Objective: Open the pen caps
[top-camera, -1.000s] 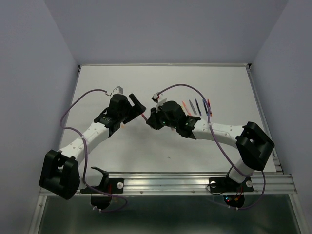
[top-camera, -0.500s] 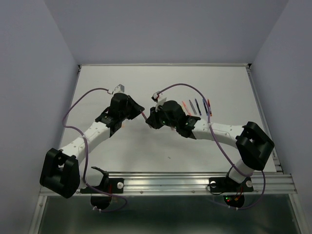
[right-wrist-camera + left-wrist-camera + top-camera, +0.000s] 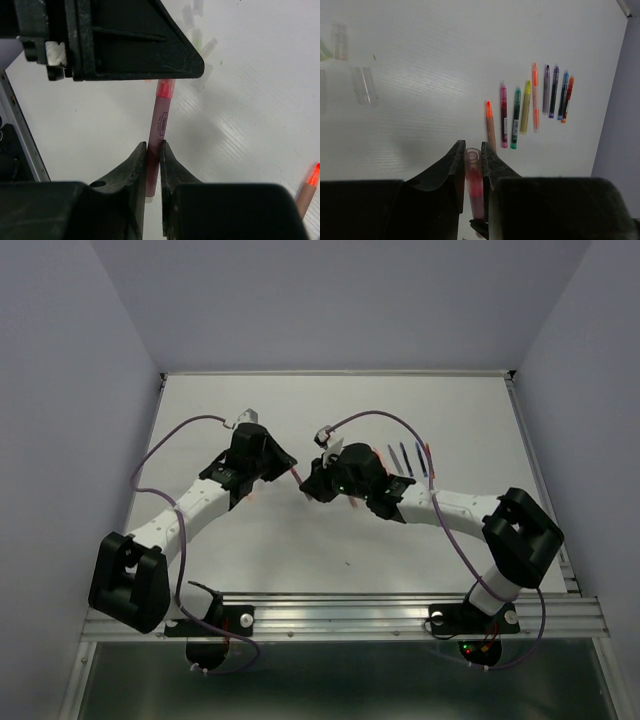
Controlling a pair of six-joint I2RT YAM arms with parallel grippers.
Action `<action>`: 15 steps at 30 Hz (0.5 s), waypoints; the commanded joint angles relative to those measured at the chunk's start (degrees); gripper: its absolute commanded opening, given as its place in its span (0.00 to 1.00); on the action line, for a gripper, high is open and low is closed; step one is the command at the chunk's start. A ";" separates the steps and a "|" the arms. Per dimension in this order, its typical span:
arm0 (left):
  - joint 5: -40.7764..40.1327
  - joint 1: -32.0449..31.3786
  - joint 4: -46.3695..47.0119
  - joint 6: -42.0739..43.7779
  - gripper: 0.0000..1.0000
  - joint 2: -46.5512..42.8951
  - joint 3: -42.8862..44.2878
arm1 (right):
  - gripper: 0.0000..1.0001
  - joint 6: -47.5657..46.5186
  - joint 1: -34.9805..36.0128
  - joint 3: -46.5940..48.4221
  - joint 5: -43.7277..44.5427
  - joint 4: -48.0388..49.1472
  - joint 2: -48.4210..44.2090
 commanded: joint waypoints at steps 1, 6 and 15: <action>-11.76 6.57 8.77 2.79 0.00 2.16 8.04 | 0.01 0.95 4.70 -7.05 -16.85 -6.36 -4.19; -12.46 9.83 9.03 1.56 0.00 4.19 11.92 | 0.01 6.83 4.71 -13.21 -17.39 -4.34 -9.46; -12.82 12.29 9.29 -0.47 0.00 2.96 9.90 | 0.01 7.12 4.71 -12.69 -11.15 -3.90 -10.09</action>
